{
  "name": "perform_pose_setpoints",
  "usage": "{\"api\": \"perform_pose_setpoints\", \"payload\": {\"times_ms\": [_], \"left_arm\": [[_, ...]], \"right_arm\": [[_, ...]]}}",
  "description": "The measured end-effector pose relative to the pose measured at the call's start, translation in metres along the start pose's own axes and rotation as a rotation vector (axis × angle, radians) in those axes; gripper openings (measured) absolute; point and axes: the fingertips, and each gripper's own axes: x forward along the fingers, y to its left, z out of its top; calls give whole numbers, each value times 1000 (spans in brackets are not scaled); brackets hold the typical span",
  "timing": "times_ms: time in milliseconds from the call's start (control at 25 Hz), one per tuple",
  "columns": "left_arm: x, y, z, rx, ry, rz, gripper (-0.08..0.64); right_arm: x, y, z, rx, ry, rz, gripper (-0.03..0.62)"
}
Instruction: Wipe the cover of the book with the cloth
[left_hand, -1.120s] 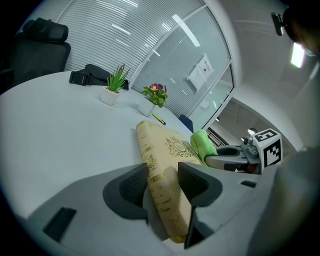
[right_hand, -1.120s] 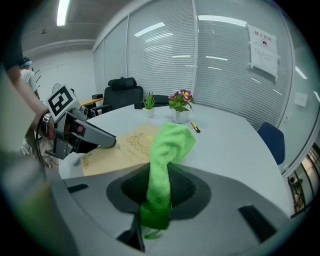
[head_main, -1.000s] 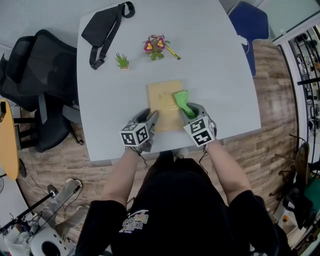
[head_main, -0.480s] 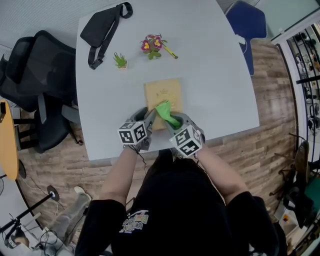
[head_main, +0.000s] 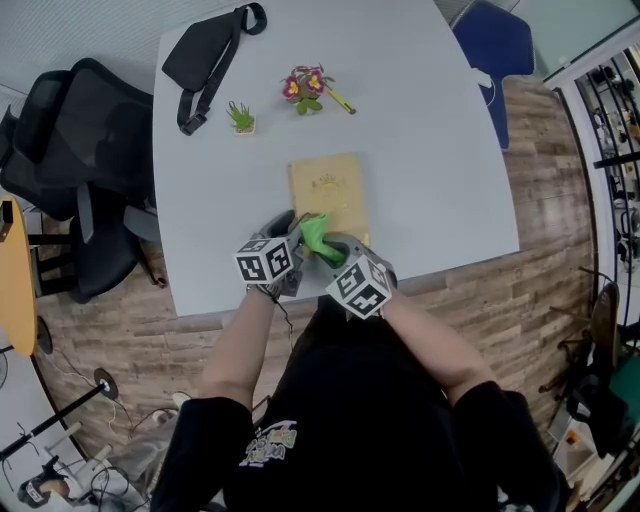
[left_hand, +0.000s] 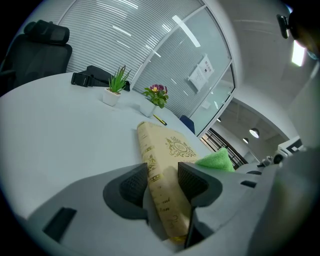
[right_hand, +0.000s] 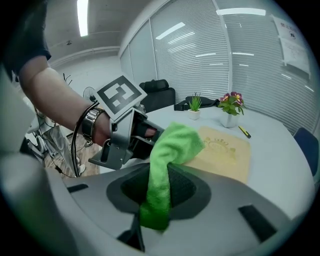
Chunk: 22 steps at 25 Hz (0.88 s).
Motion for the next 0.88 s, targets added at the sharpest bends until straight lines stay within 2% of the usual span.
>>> {"api": "perform_pose_setpoints", "payload": {"times_ms": [160, 320, 600, 880], "left_arm": [[0, 0, 0, -6, -4, 5, 193], [0, 0, 1, -7, -5, 3, 193], [0, 1, 1, 4, -12, 10, 193], [-1, 0, 0, -25, -21, 17, 193]], "right_arm": [[-1, 2, -5, -59, 10, -5, 97], [-8, -6, -12, -71, 14, -25, 97], [-28, -34, -28, -18, 4, -81, 97], [-47, -59, -42, 44, -1, -140, 97]]}}
